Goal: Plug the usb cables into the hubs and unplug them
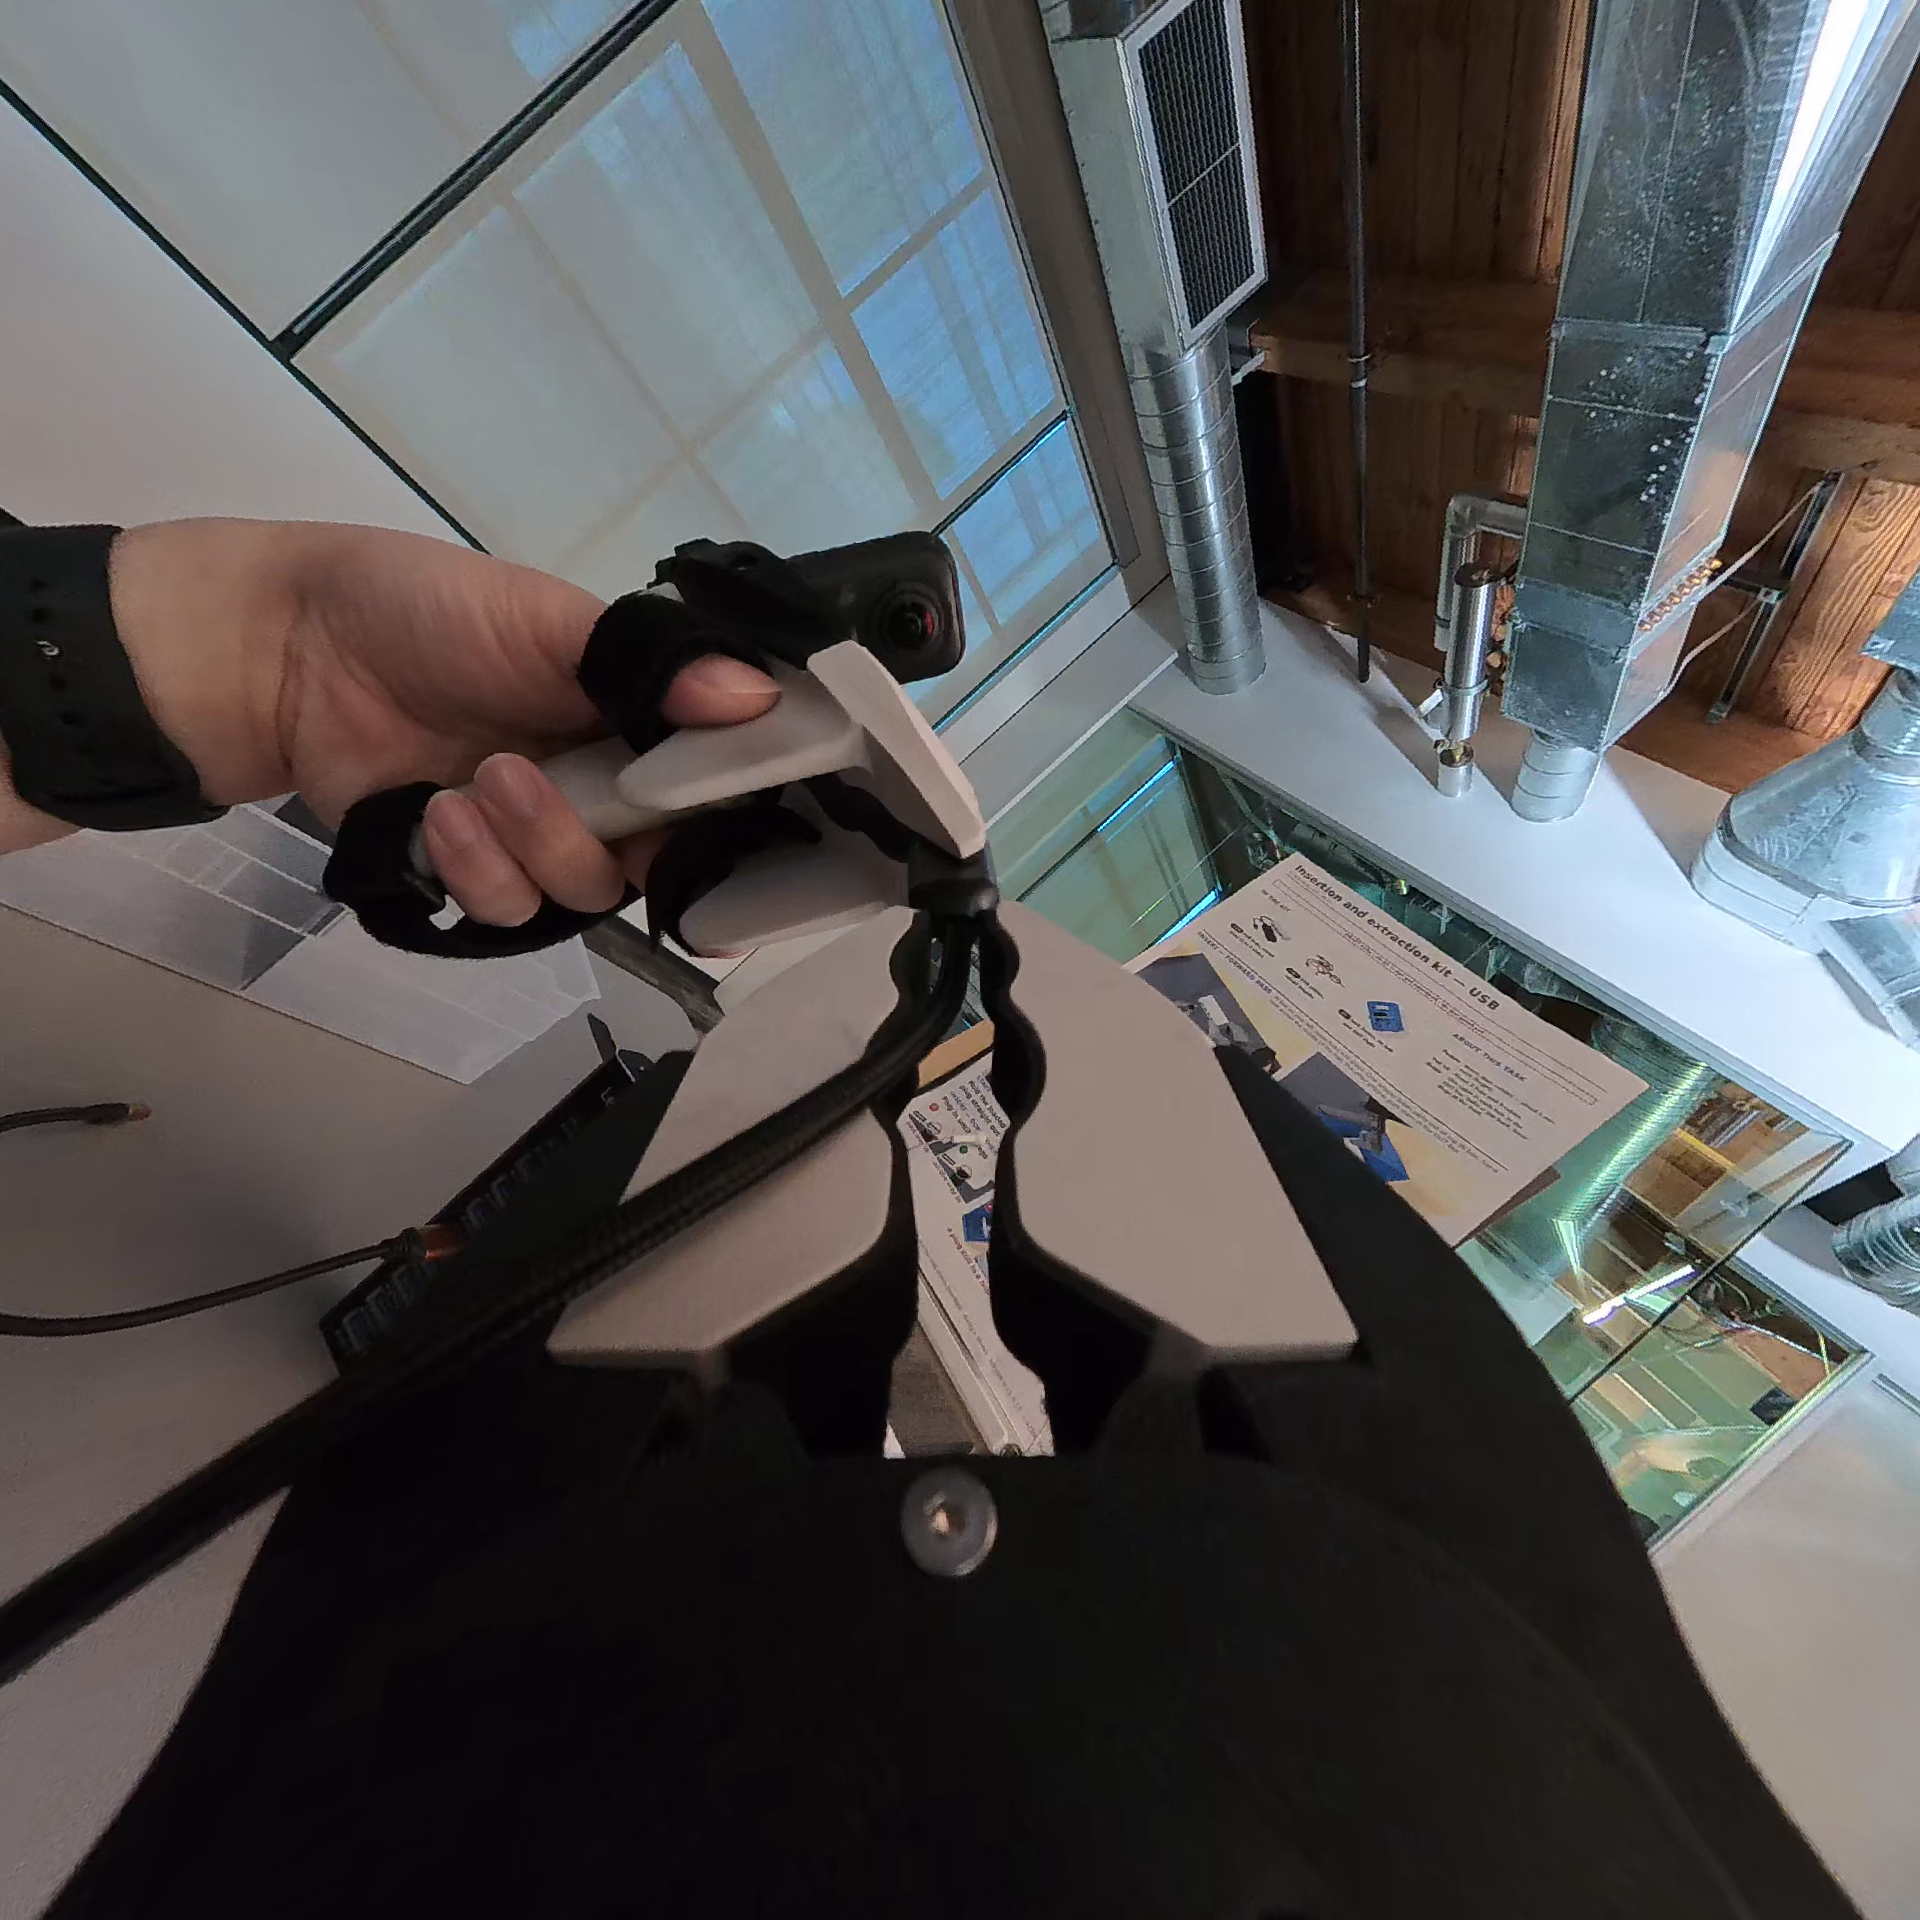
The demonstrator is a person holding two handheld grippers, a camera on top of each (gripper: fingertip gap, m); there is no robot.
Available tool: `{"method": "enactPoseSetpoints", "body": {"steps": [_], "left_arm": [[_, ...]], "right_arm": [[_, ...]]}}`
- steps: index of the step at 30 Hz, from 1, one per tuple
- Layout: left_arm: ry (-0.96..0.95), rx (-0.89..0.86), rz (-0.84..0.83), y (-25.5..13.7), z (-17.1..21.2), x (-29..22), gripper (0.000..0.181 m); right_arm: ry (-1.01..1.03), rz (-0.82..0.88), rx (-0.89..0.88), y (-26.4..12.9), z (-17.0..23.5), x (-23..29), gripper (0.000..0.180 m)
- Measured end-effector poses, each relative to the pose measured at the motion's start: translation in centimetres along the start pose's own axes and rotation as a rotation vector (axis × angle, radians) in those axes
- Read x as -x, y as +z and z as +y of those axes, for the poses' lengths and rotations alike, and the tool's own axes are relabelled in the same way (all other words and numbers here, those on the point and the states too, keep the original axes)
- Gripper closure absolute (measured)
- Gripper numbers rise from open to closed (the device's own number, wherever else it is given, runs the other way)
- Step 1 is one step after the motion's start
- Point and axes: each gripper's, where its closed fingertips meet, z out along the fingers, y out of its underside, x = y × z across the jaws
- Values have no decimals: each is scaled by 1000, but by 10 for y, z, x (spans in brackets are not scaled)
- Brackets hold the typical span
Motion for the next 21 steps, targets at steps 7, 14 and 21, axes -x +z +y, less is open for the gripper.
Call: {"method": "enactPoseSetpoints", "body": {"steps": [7, 14, 21], "left_arm": [[-7, -6, 9, -1, -1, 0, 174], [-9, -8, 11, 0, -1, 0, 173], [-12, -7, 12, -1, -1, 0, 173]], "right_arm": [[-5, 11, -1, 1, -1, 0, 171], [-11, 15, -4, 1, -1, 0, 171], [2, 12, -6, 1, -1, 0, 171]]}}
